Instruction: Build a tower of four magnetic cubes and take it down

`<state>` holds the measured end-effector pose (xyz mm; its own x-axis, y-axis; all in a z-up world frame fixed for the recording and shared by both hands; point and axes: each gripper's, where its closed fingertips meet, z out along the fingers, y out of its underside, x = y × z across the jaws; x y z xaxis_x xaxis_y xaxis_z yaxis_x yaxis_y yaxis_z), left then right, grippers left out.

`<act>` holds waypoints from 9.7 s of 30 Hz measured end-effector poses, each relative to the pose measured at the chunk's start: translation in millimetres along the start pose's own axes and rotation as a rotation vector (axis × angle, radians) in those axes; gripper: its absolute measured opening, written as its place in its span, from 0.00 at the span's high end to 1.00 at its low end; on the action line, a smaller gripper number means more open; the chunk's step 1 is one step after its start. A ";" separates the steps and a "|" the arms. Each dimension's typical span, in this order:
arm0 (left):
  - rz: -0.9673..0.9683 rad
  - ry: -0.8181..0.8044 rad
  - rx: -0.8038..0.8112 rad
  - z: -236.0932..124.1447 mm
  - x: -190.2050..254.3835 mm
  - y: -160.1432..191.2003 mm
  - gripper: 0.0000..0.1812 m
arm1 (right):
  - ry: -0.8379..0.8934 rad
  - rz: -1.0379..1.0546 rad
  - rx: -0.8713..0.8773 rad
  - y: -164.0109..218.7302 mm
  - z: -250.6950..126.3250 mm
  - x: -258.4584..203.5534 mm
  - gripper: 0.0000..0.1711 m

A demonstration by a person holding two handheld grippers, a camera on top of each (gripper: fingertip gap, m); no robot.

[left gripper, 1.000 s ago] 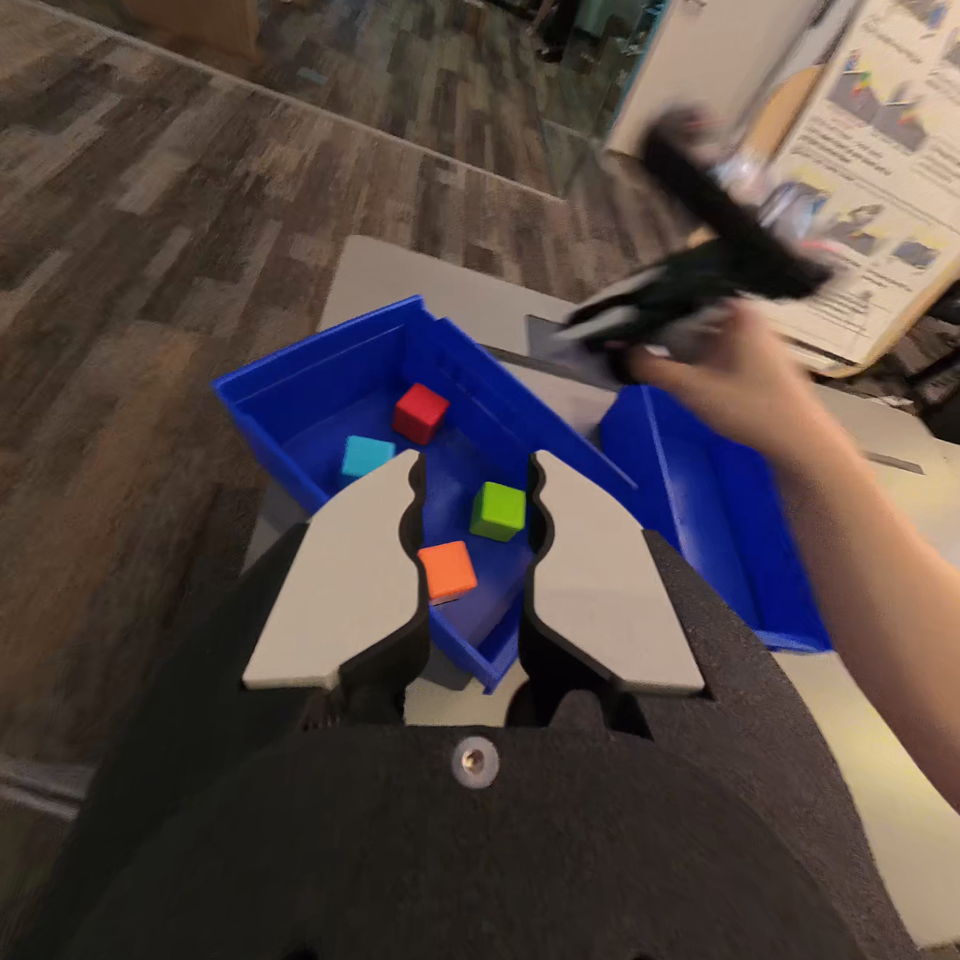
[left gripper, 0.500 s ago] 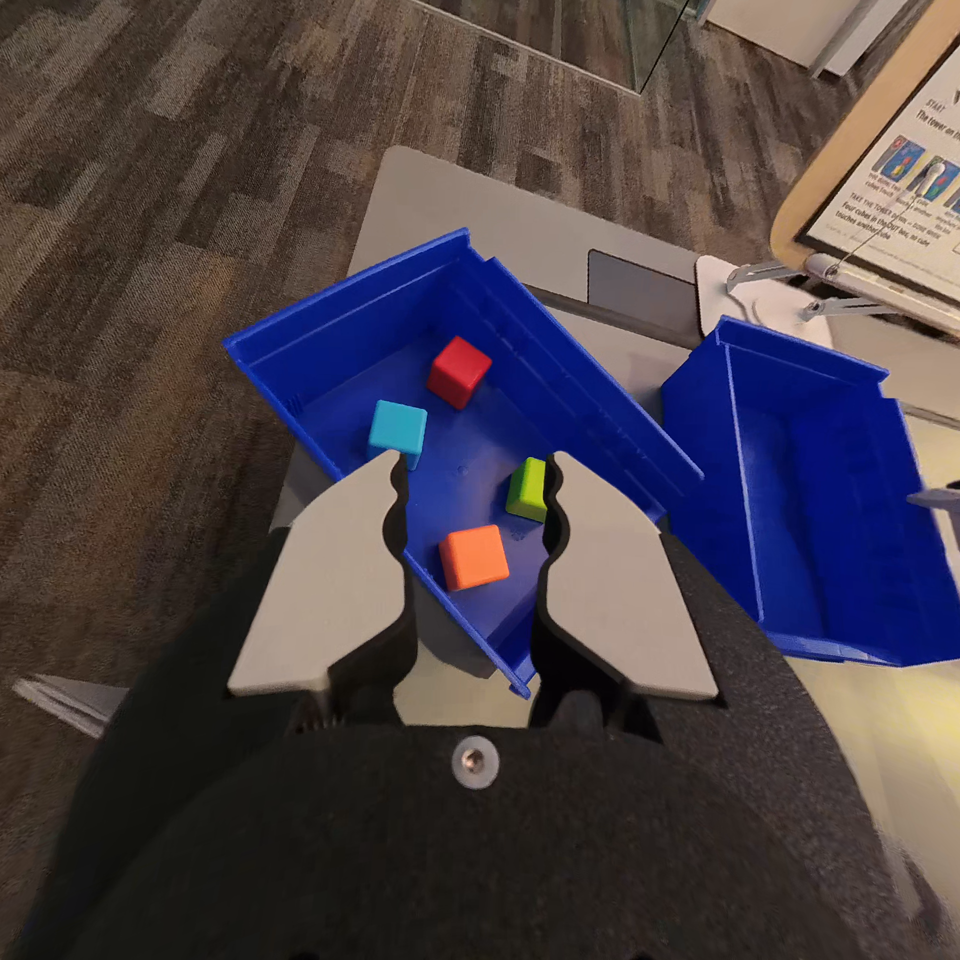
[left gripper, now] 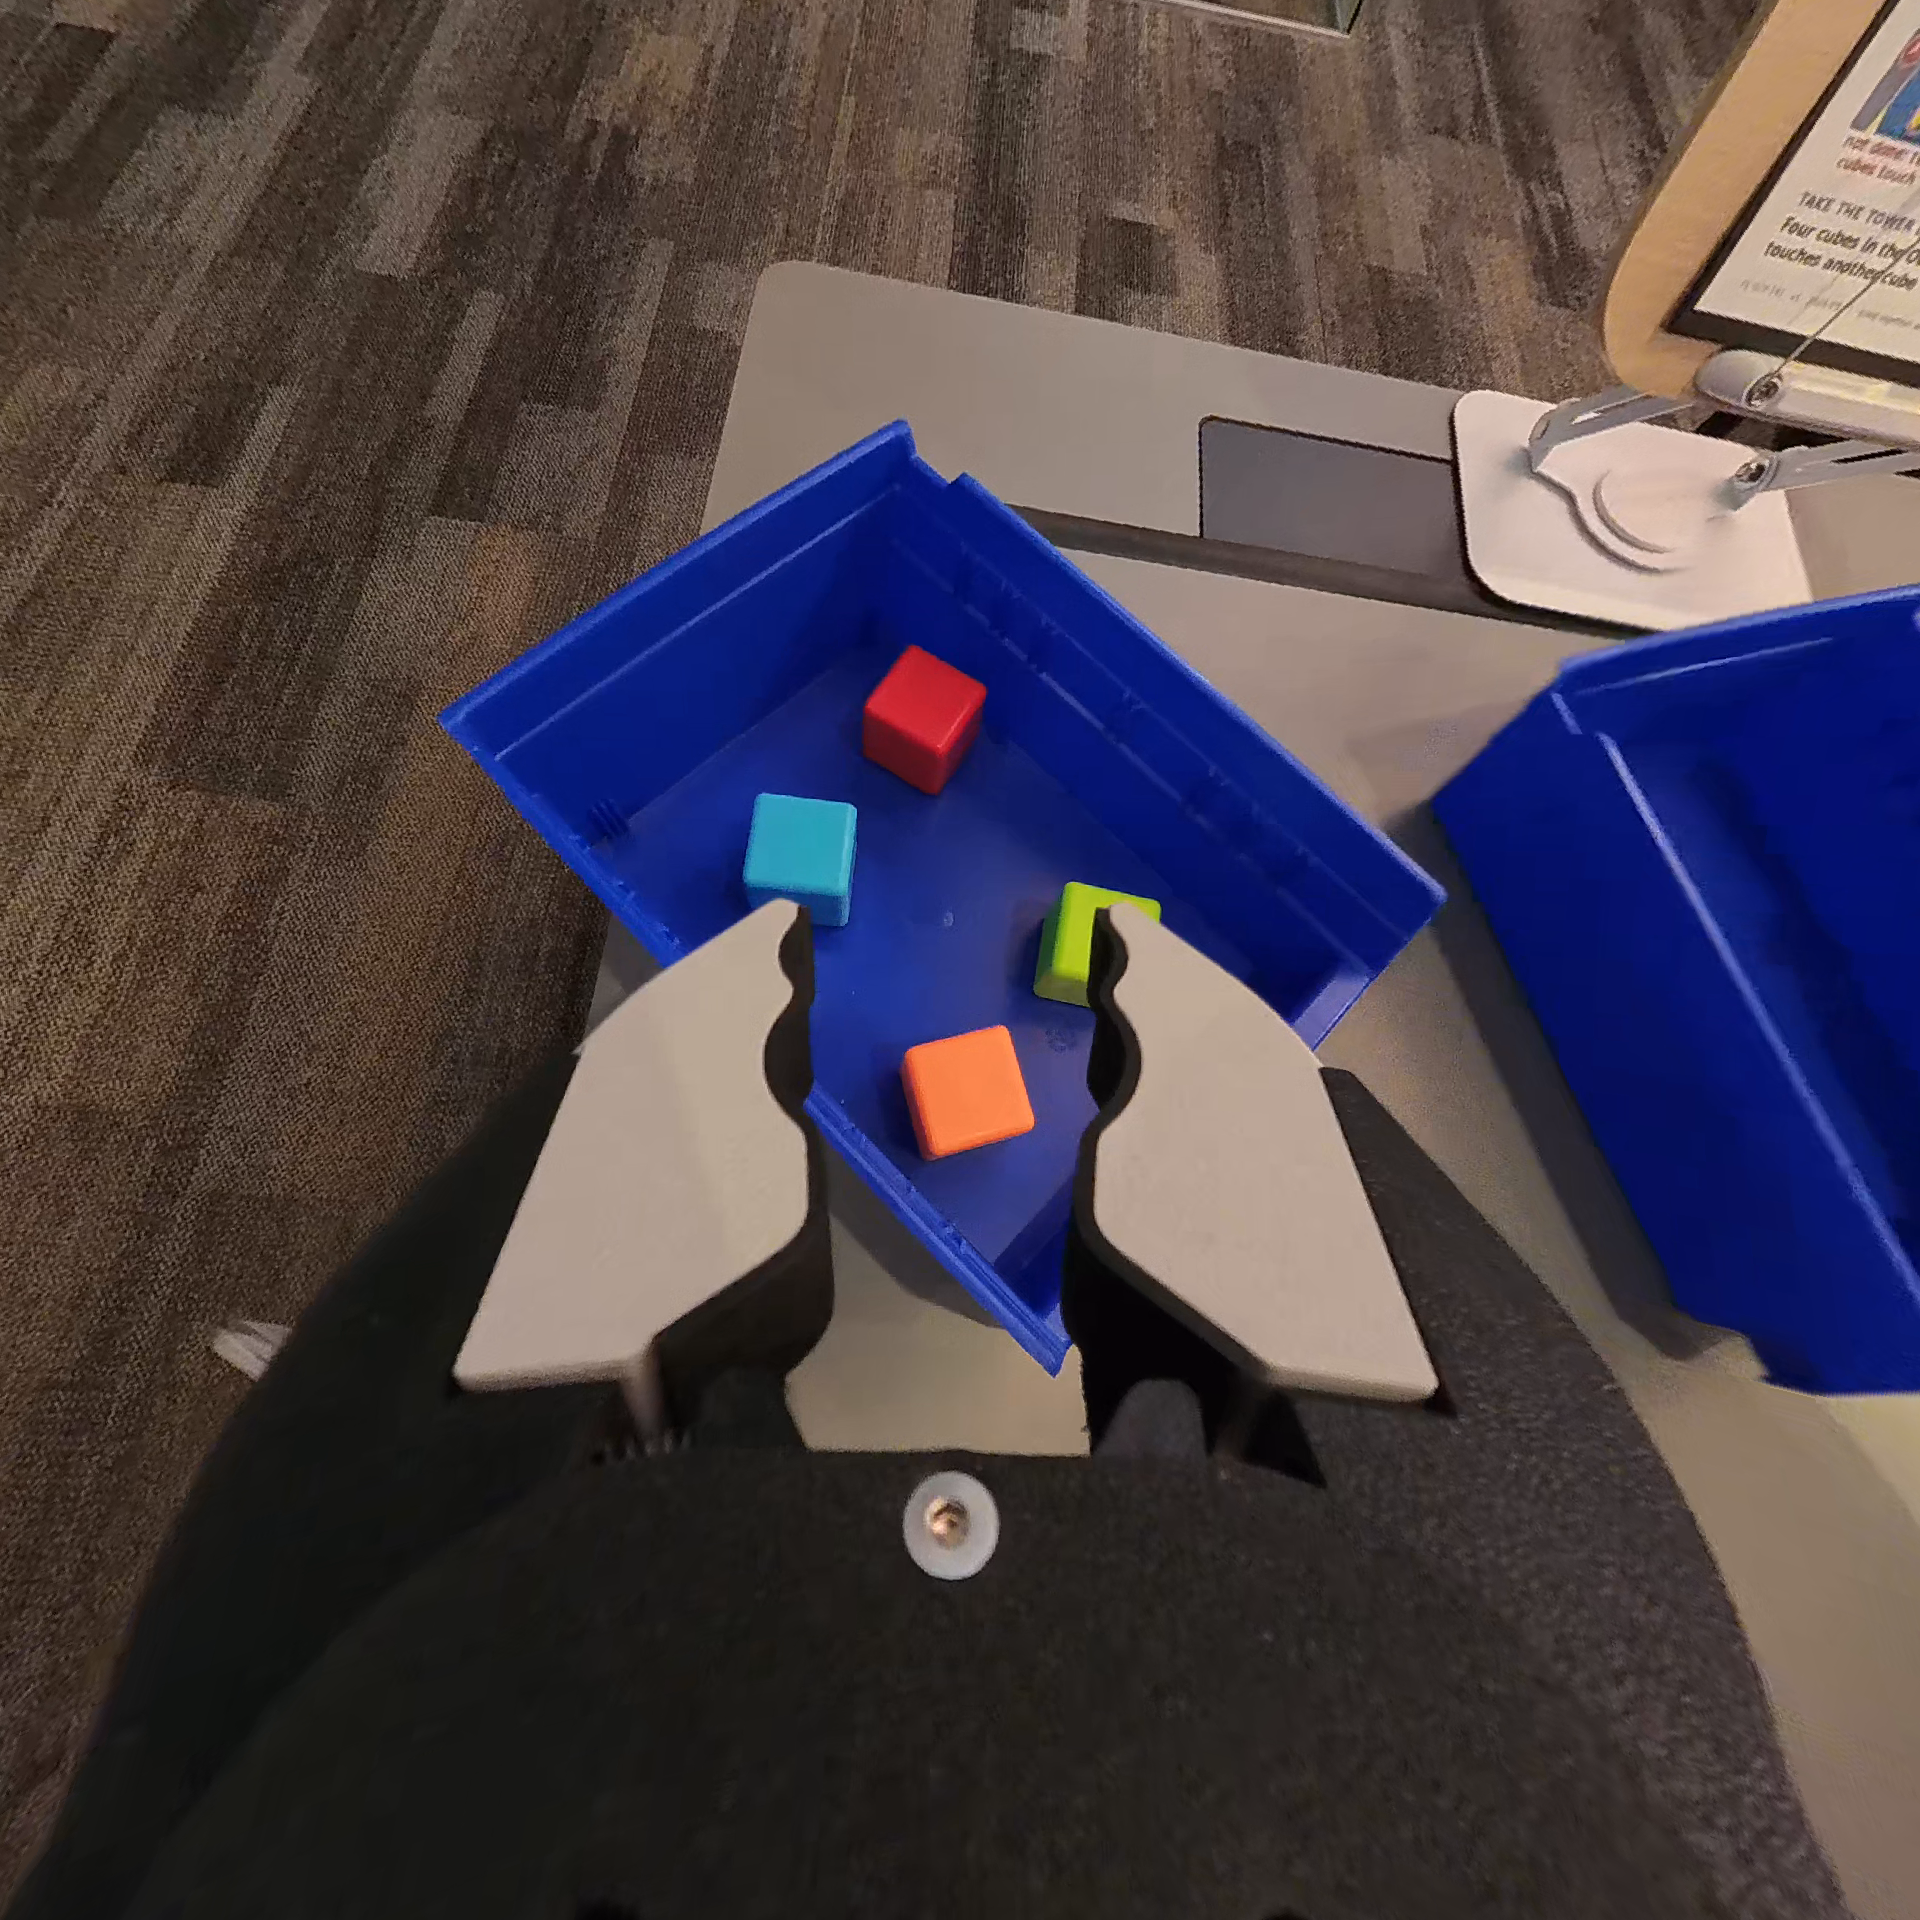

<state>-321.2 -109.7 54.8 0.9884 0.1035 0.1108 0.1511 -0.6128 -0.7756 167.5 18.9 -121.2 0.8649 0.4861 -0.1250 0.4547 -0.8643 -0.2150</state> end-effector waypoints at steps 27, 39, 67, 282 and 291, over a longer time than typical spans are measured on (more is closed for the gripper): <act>0.078 -0.189 -0.110 32.8 -4.3 5.6 0.67 | 0.102 0.461 0.147 162.9 -68.9 281.0 0.96; -0.232 -0.239 -0.225 38.5 -64.3 47.6 0.58 | 0.353 0.318 0.553 115.7 -156.9 288.9 0.83; 0.290 -0.212 -0.565 148.3 -38.3 75.1 0.85 | 0.346 0.167 0.348 104.7 -117.8 261.8 0.82; 1.517 0.460 -0.321 139.1 416.0 79.8 0.71 | 0.101 0.088 0.123 137.1 -72.2 240.3 0.81; 1.188 0.319 -0.200 112.0 269.5 -40.7 0.72 | 0.109 0.086 0.110 137.9 -71.6 240.5 0.81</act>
<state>-62.4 30.9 46.6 0.4690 -0.7736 -0.4261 -0.8659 -0.3079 -0.3941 453.4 7.4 -111.5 0.9202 0.3891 -0.0431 0.3573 -0.8798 -0.3134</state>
